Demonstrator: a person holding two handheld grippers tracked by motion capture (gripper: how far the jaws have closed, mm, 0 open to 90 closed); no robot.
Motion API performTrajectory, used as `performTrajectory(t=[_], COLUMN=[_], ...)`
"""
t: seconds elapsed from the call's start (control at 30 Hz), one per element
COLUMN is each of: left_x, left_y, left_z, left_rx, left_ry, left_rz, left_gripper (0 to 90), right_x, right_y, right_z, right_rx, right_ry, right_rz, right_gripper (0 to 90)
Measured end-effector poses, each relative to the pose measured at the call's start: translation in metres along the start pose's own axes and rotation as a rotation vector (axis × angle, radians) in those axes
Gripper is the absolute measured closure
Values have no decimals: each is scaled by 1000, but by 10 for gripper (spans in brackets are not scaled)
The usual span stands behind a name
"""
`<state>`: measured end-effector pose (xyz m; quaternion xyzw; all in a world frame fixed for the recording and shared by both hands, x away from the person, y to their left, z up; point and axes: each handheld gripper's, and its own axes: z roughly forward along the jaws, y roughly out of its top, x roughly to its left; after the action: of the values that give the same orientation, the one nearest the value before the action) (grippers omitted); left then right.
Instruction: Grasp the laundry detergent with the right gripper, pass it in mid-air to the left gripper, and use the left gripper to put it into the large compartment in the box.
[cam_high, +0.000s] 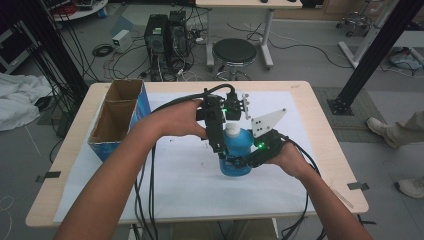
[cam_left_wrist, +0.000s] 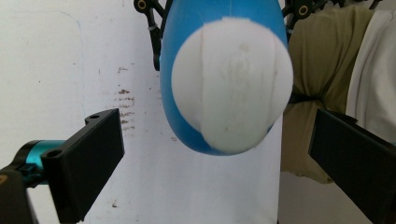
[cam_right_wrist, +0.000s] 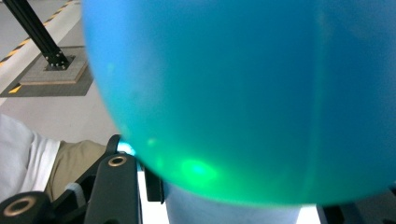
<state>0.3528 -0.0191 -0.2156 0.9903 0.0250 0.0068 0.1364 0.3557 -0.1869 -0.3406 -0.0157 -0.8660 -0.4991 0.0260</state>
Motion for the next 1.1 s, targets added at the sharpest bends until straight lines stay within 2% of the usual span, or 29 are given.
performTrajectory(t=[0.57,1.0,1.1], left_x=[5,7,7], left_y=[19,22,22], left_z=[12,18,19], left_rx=[16,23,28], left_ry=[-9,-9,-14], left_rz=[25,24,46], left_gripper=[34,35,97], right_x=[-1,-1,0], right_y=[1,2,2], right_z=[2,0,0], right_rx=[6,1,7], right_ry=[5,7,8], right_rz=[-1,1,6], right_gripper=[452,451,451])
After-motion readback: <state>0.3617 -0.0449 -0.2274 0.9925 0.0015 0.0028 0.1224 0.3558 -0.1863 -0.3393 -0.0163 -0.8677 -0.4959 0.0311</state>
